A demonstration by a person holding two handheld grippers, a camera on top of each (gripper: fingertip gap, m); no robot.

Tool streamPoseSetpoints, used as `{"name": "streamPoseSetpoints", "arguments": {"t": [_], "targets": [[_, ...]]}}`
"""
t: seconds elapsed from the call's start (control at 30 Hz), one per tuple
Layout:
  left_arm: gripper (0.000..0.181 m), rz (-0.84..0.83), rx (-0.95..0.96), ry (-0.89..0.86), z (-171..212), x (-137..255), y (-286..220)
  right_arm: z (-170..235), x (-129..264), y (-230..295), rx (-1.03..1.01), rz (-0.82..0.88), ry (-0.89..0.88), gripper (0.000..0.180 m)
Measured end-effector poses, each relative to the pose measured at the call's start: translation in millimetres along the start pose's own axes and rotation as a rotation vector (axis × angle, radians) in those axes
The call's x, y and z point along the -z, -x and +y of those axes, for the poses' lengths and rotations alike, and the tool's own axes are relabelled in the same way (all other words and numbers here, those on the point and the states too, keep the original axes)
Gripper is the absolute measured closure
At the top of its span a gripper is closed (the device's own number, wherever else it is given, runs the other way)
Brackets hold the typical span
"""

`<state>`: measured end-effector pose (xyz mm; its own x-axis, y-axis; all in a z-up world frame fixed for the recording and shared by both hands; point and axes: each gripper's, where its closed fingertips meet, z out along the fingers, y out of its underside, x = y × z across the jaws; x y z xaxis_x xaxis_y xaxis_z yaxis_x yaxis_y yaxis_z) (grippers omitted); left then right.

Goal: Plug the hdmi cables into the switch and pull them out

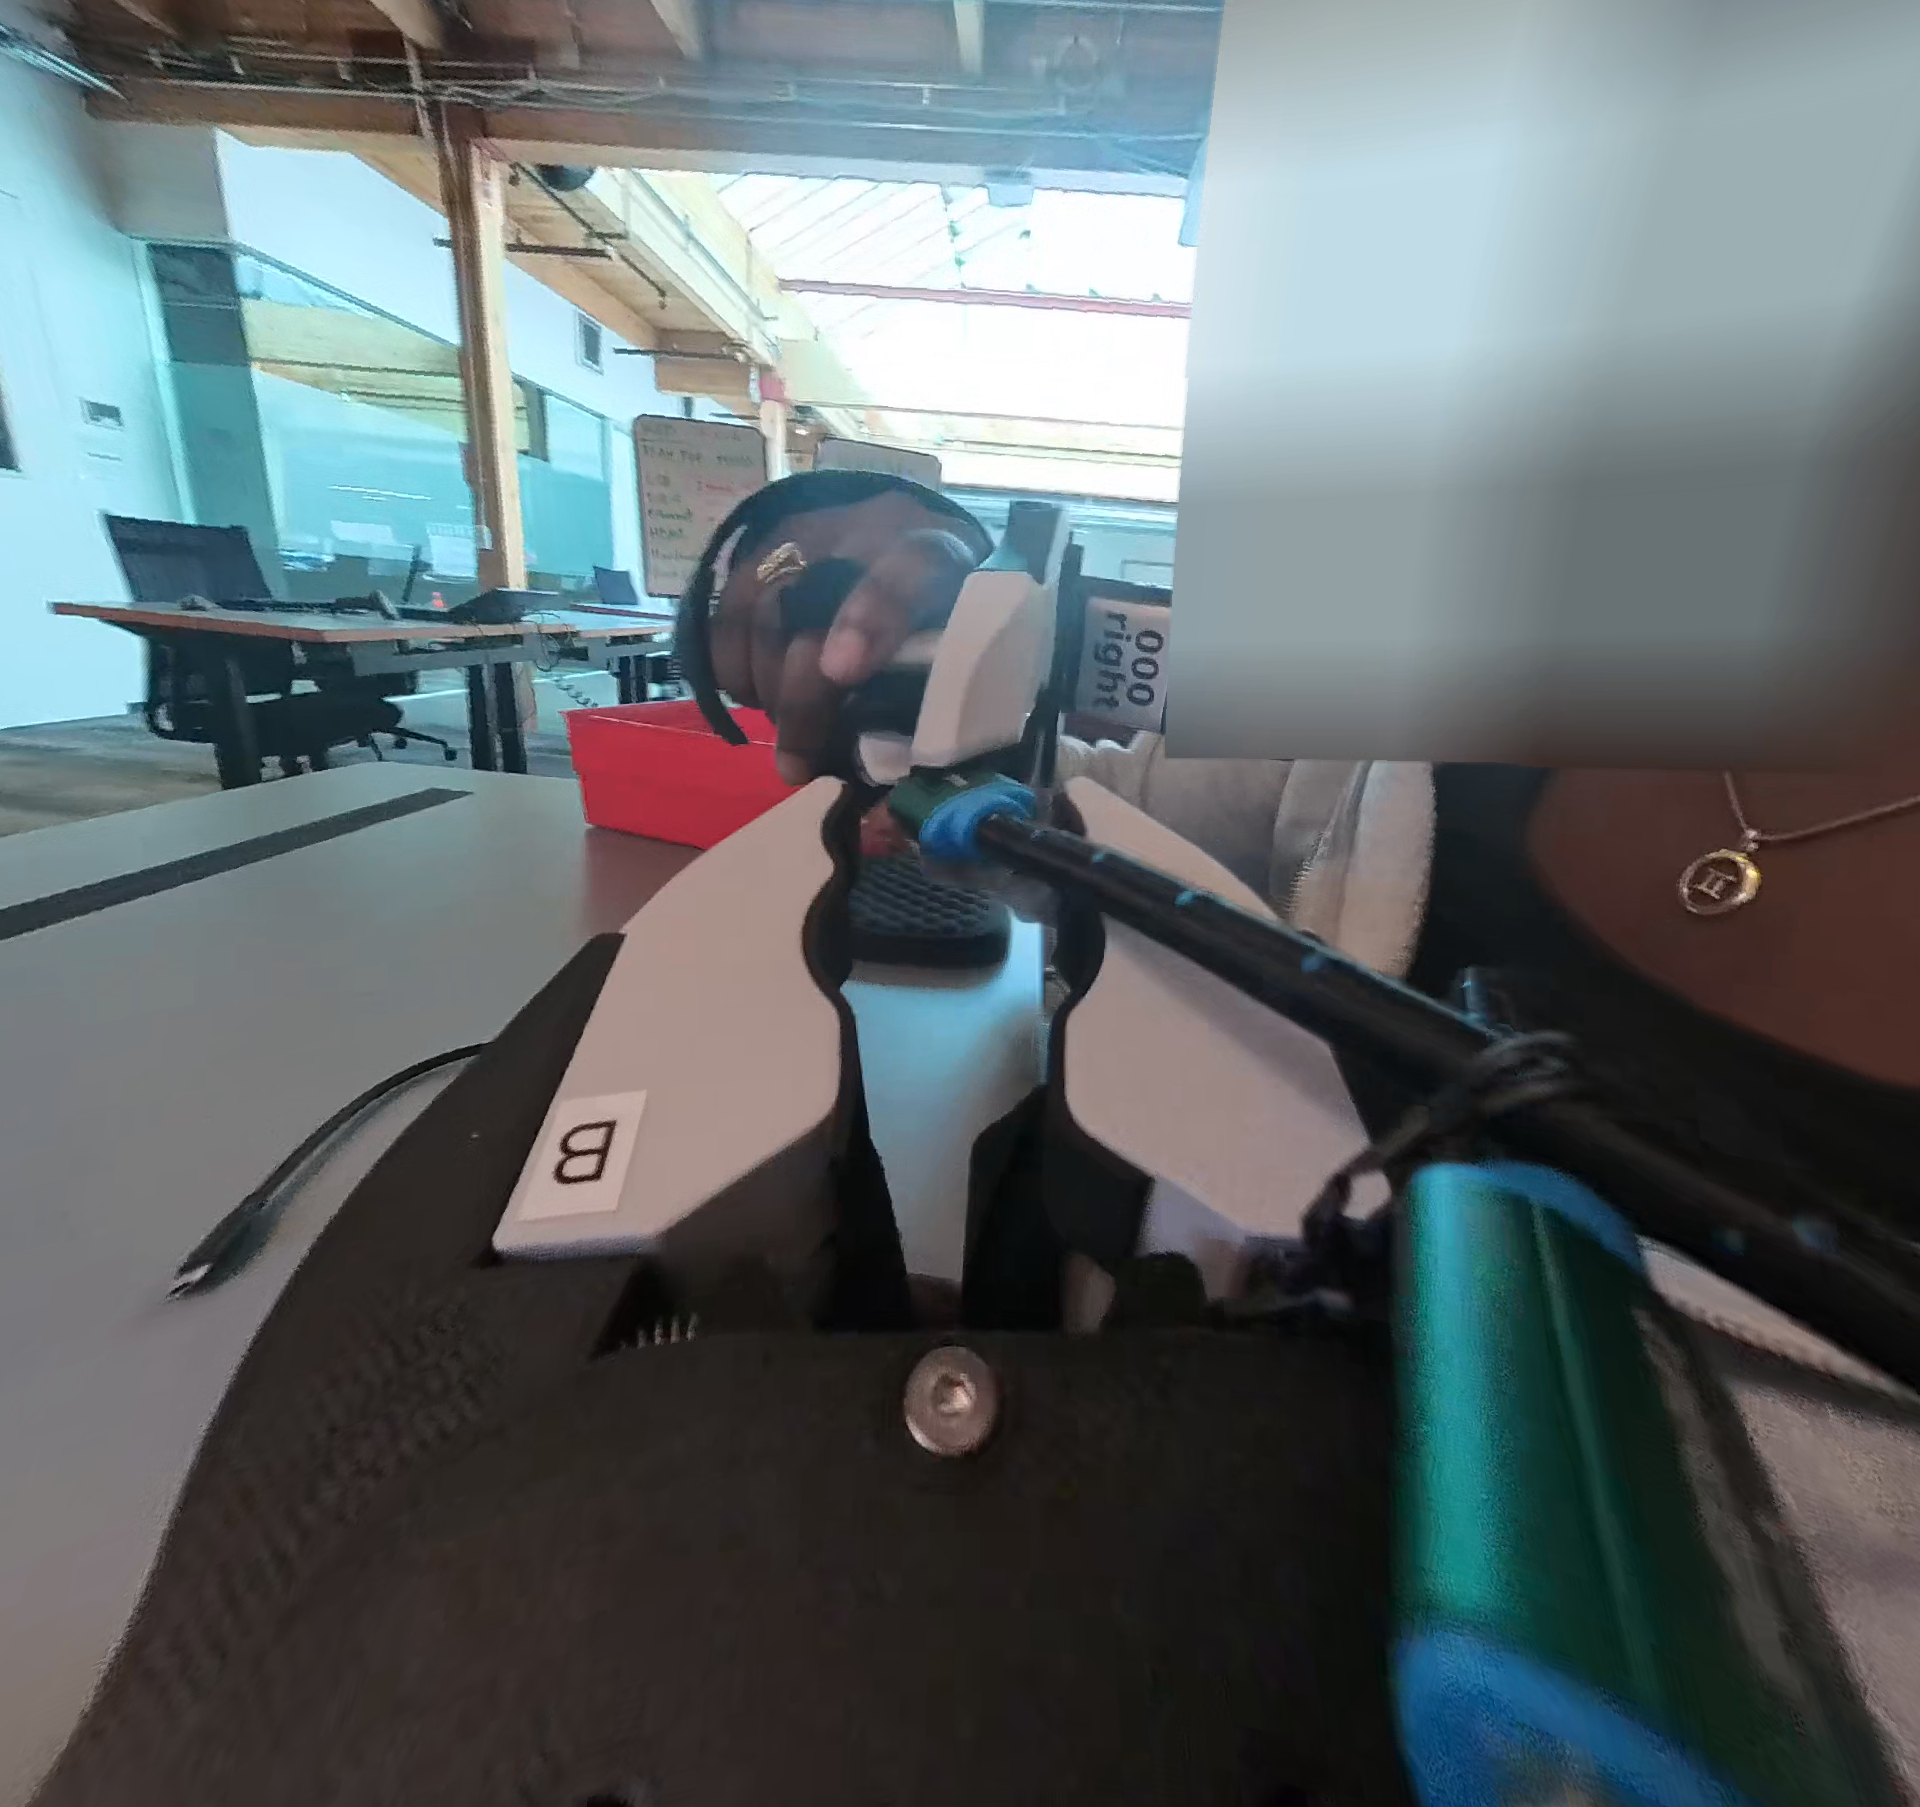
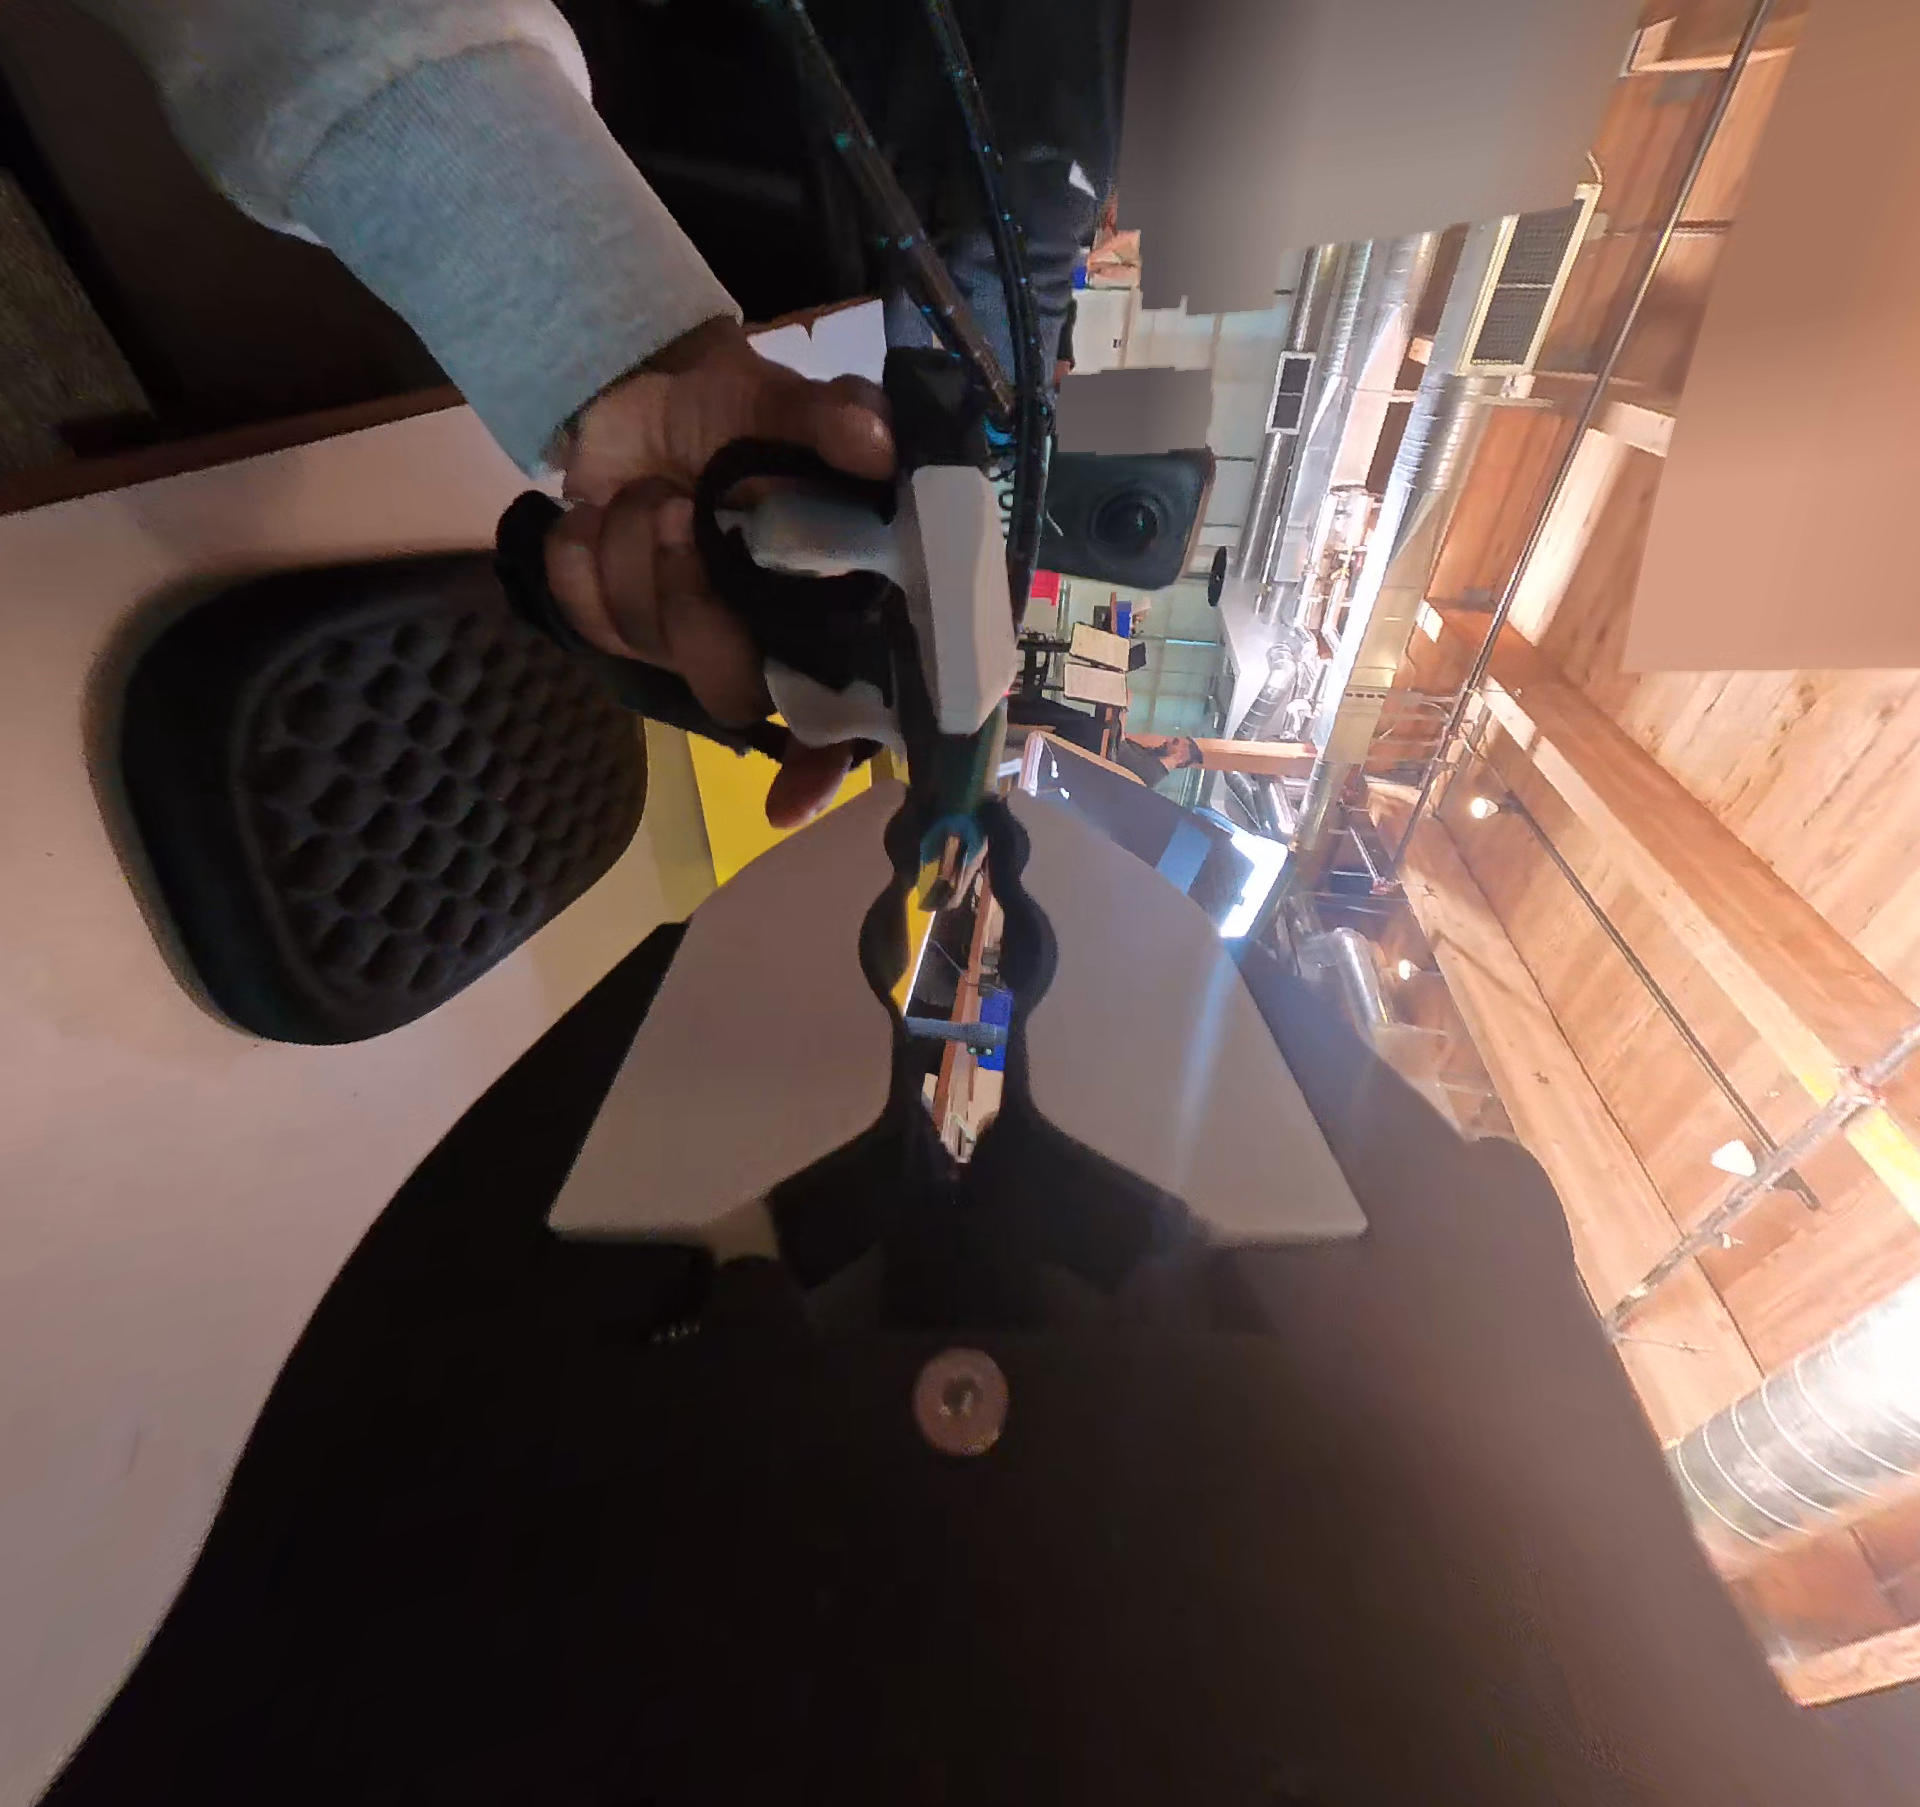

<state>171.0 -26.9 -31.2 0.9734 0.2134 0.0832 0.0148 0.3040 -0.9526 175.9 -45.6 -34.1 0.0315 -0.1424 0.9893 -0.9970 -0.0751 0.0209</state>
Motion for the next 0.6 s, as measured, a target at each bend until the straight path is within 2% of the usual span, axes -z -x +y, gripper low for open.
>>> {"name": "streamPoseSetpoints", "arguments": {"t": [0.2,0.4,0.53,0.6], "targets": [[0.156,-0.16,-0.035,-0.019,-7,2,19,22,0,-5,0.048,0.069,0.172,0.167],[0.158,-0.313,-0.071,-0.045,-11,-3,34,38,2,-8,0.063,0.097,0.274,0.167],[0.16,-0.375,-0.116,-0.06,-10,-6,40,43,6,-7,0.028,0.092,0.295,0.167],[0.16,-0.337,-0.106,-0.065,-9,-8,36,40,8,-6,-0.034,0.095,0.252,0.167]]}}
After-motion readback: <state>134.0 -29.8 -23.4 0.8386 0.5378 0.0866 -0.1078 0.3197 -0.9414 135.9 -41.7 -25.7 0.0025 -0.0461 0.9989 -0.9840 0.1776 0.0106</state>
